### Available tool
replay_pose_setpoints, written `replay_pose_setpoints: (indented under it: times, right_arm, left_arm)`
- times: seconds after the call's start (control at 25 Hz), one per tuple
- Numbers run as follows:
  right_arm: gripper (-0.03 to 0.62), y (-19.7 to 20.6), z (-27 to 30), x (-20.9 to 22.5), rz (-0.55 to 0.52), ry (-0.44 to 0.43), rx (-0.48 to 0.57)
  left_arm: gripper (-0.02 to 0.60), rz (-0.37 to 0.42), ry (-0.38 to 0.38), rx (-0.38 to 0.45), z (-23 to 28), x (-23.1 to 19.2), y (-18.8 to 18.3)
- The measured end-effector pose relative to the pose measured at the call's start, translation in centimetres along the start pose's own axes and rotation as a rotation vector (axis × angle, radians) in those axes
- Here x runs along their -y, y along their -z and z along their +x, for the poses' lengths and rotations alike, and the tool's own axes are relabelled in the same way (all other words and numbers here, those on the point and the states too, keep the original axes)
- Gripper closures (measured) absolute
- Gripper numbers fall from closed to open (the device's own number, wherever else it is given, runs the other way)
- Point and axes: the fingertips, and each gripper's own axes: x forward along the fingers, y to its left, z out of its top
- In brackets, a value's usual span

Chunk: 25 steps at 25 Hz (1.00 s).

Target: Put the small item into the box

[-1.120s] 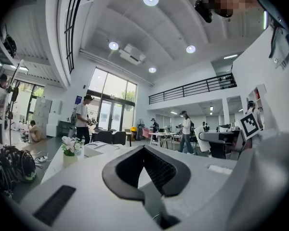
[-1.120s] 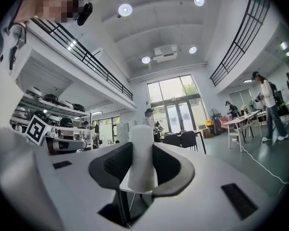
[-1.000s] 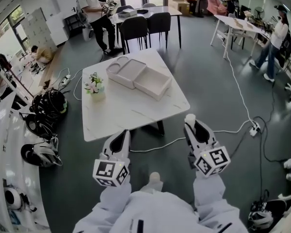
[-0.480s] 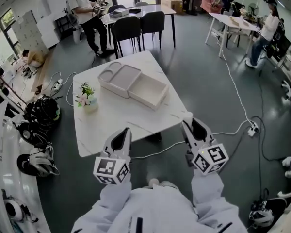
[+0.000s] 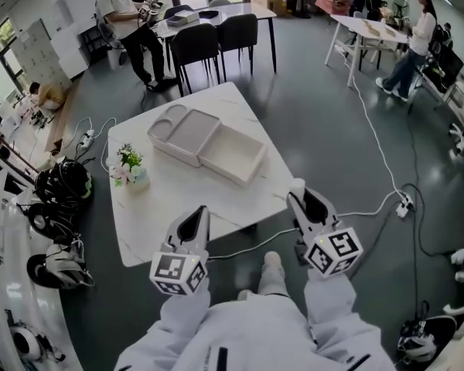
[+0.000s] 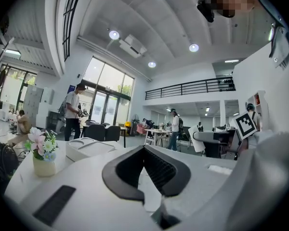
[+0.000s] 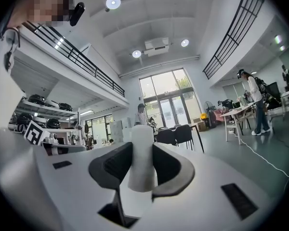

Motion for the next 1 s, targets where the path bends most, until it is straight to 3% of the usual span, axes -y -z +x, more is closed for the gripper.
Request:
replay_pose_setpoints:
  times: [0.4, 1.0]
  right_arm:
    - [0.476, -1.2, 8.3, 6.3, 0.006, -0.101, -0.058]
    - [0.476, 2.6, 19.2, 10.9, 0.024, -0.323, -0.217]
  left_arm:
    - [0.583, -0.045, -0.086, -0.031, 8.6, -1.6, 0.0]
    - [0.583, -0.153, -0.267, -0.092, 16.2, -4.5, 4.3]
